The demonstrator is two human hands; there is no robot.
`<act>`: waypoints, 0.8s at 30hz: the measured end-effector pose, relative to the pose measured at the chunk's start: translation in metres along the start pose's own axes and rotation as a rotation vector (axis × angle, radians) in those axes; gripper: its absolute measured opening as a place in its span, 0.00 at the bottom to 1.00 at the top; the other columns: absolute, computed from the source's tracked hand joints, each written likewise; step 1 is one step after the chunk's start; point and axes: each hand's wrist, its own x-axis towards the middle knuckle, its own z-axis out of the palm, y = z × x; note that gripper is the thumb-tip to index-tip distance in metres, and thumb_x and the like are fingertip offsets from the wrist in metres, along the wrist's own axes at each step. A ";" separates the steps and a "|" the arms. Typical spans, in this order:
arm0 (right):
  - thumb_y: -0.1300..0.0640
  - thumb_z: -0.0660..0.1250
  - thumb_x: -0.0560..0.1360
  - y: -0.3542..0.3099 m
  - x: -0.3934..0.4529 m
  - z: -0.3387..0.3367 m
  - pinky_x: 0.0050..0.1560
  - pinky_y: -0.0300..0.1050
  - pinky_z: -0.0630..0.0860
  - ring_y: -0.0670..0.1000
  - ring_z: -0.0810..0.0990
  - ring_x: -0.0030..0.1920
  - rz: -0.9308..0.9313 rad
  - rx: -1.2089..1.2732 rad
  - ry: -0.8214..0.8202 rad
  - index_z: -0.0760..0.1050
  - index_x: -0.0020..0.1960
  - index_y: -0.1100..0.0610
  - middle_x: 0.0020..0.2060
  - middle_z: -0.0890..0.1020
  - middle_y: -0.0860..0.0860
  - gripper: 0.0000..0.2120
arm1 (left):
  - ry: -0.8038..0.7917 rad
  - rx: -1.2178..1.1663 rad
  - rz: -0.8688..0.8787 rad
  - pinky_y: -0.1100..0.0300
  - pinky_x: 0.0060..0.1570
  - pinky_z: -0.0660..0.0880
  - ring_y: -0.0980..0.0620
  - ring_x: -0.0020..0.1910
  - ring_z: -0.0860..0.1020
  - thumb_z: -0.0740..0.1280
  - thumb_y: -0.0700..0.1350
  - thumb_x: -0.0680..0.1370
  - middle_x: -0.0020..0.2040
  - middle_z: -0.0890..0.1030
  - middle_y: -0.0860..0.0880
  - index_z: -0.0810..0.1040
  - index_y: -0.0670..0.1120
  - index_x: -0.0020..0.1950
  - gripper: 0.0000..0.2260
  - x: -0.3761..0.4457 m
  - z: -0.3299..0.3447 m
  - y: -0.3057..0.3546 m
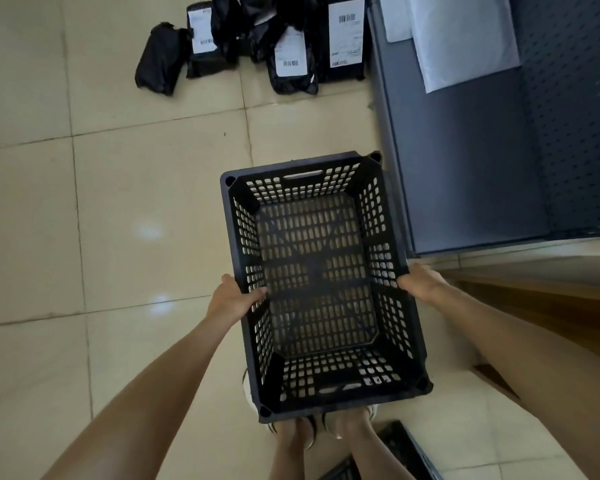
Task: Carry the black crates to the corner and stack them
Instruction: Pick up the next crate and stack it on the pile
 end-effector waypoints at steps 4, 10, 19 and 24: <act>0.57 0.62 0.75 -0.012 -0.028 -0.015 0.55 0.57 0.79 0.58 0.81 0.49 -0.035 -0.019 -0.030 0.77 0.53 0.61 0.48 0.82 0.59 0.10 | 0.004 0.067 0.019 0.48 0.58 0.74 0.39 0.62 0.75 0.69 0.61 0.75 0.63 0.75 0.39 0.65 0.37 0.66 0.33 -0.022 -0.027 -0.001; 0.56 0.62 0.77 -0.068 -0.103 -0.044 0.57 0.52 0.78 0.56 0.81 0.51 -0.084 -0.058 -0.051 0.78 0.49 0.62 0.50 0.83 0.58 0.11 | 0.029 0.159 0.092 0.47 0.57 0.75 0.40 0.57 0.77 0.68 0.63 0.73 0.59 0.78 0.40 0.67 0.38 0.64 0.33 -0.066 -0.116 0.008; 0.56 0.60 0.80 -0.183 -0.300 -0.061 0.40 0.43 0.74 0.53 0.77 0.40 -0.162 -0.179 -0.125 0.77 0.50 0.63 0.46 0.82 0.58 0.11 | 0.157 0.296 0.089 0.49 0.58 0.76 0.43 0.55 0.78 0.67 0.56 0.77 0.59 0.79 0.42 0.70 0.40 0.63 0.23 -0.208 -0.297 -0.023; 0.69 0.57 0.80 -0.269 -0.415 -0.060 0.35 0.47 0.80 0.58 0.81 0.43 -0.133 0.090 -0.300 0.67 0.65 0.71 0.60 0.78 0.66 0.14 | 0.296 0.268 0.033 0.53 0.52 0.76 0.45 0.52 0.78 0.64 0.53 0.79 0.52 0.79 0.44 0.73 0.40 0.60 0.18 -0.294 -0.393 -0.066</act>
